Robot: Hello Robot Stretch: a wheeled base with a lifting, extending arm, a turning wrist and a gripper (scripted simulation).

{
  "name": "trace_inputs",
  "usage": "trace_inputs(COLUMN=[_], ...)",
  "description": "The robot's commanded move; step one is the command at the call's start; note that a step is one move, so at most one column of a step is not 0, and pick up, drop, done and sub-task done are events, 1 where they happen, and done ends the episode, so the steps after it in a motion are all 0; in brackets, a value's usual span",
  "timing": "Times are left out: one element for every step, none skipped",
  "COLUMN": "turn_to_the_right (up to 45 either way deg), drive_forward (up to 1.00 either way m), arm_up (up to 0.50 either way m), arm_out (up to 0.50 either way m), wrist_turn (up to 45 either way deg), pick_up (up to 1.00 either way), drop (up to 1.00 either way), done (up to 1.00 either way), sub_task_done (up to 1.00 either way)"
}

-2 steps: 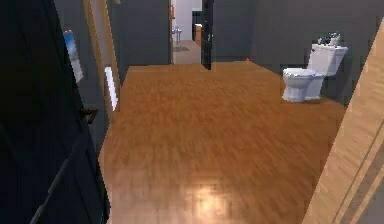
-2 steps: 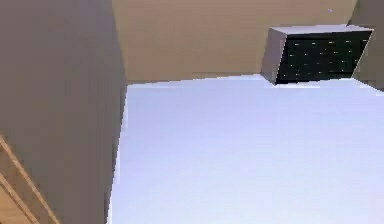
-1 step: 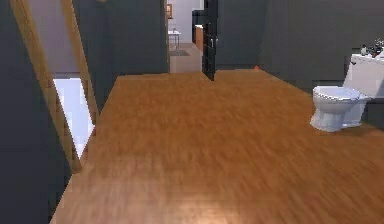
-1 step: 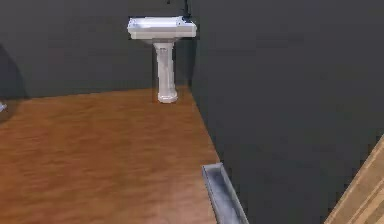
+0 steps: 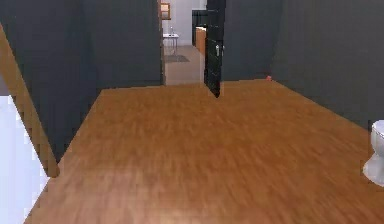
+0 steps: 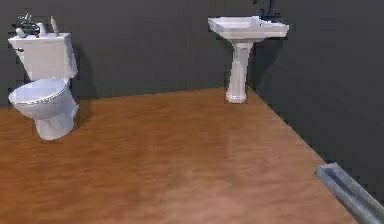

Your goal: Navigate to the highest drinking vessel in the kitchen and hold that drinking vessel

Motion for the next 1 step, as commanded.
trace_inputs(turn_to_the_right=[0.0], drive_forward=[1.00], arm_up=[0.00], arm_out=[0.00], wrist_turn=[0.0], pick_up=[0.00], drop=[0.00], done=[0.00], sub_task_done=[0.00])
